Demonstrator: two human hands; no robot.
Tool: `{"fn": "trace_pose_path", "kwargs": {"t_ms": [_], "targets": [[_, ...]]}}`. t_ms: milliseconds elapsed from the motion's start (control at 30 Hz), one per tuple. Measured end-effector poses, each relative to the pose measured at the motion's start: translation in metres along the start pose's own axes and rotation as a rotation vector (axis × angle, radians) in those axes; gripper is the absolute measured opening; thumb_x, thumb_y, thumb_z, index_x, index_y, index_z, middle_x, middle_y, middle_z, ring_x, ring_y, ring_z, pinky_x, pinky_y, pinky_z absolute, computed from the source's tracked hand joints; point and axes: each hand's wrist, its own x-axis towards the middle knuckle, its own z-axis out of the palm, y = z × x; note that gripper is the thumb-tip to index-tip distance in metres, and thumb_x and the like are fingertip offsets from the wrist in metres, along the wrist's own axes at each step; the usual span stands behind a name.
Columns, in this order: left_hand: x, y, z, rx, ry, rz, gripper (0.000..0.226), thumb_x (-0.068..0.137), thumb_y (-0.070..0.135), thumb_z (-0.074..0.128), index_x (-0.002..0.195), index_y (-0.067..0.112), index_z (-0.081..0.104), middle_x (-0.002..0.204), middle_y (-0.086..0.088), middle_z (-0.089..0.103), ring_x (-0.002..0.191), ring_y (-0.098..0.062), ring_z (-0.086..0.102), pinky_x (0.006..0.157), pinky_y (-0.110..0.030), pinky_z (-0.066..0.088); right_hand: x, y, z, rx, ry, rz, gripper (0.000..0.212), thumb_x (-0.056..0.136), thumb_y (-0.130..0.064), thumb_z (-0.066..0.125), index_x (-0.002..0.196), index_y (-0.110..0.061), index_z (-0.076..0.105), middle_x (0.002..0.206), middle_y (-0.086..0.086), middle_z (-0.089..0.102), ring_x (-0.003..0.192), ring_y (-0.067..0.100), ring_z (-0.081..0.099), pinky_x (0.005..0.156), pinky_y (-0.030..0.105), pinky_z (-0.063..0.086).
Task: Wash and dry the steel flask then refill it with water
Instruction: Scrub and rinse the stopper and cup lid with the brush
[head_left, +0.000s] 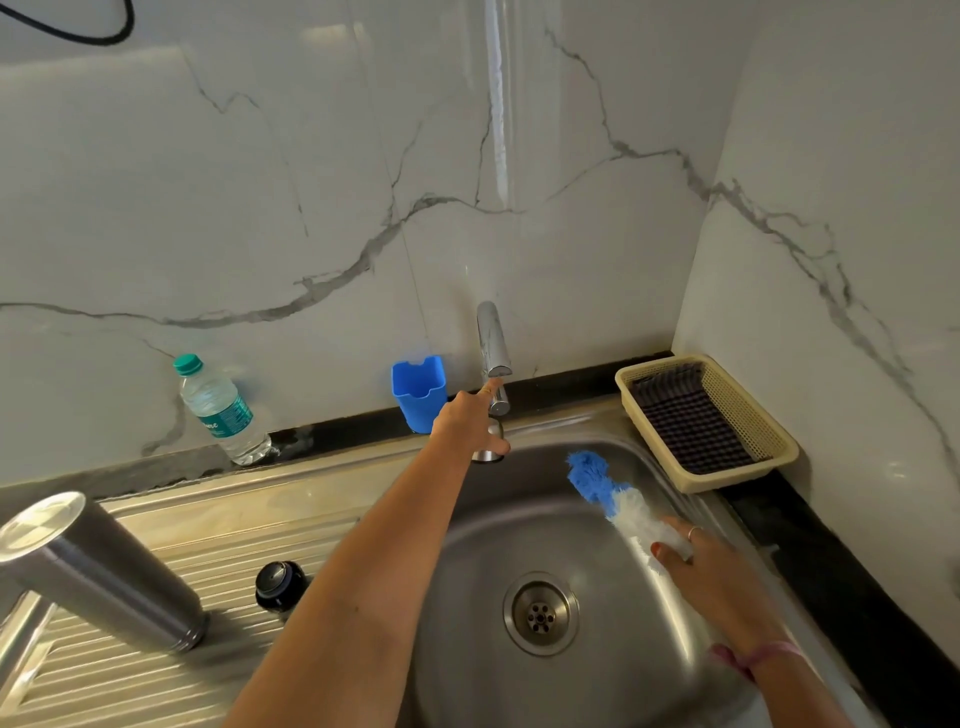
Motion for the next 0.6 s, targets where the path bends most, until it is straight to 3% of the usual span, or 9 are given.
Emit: {"fn": "trace_pose_path", "kwargs": {"t_ms": [367, 500, 600], "targets": [[-0.0059, 0.0000, 0.0030, -0.010, -0.001, 0.002, 0.109, 0.082, 0.040, 0.078, 0.158, 0.031, 0.000, 0.121, -0.015, 0.059, 0.102, -0.029, 0.063, 0.091, -0.039, 0.053, -0.0036, 0.0014, -0.0009, 0.008, 0.014, -0.002, 0.031, 0.096, -0.037, 0.053, 0.123, -0.023, 0.060, 0.091, -0.007, 0.062, 0.081, 0.004, 0.057, 0.065, 0.019, 0.039], [-0.0054, -0.0020, 0.0040, -0.012, 0.008, 0.006, 0.109, 0.082, 0.039, 0.078, 0.158, 0.032, 0.001, 0.121, -0.015, 0.059, 0.103, -0.030, 0.063, 0.092, -0.040, 0.052, -0.0064, 0.0001, -0.0024, 0.016, 0.017, -0.014, 0.028, 0.097, -0.034, 0.053, 0.121, -0.022, 0.061, 0.084, -0.010, 0.058, 0.075, -0.003, 0.053, 0.060, 0.011, 0.034], [-0.0045, -0.0034, 0.0046, -0.006, 0.007, 0.004, 0.110, 0.081, 0.040, 0.079, 0.158, 0.032, 0.001, 0.119, -0.014, 0.061, 0.102, -0.029, 0.063, 0.093, -0.040, 0.054, -0.0055, 0.0010, -0.0022, 0.021, 0.029, -0.007, 0.032, 0.096, -0.034, 0.054, 0.123, -0.019, 0.061, 0.088, -0.006, 0.059, 0.078, 0.002, 0.054, 0.060, 0.013, 0.036]]}}
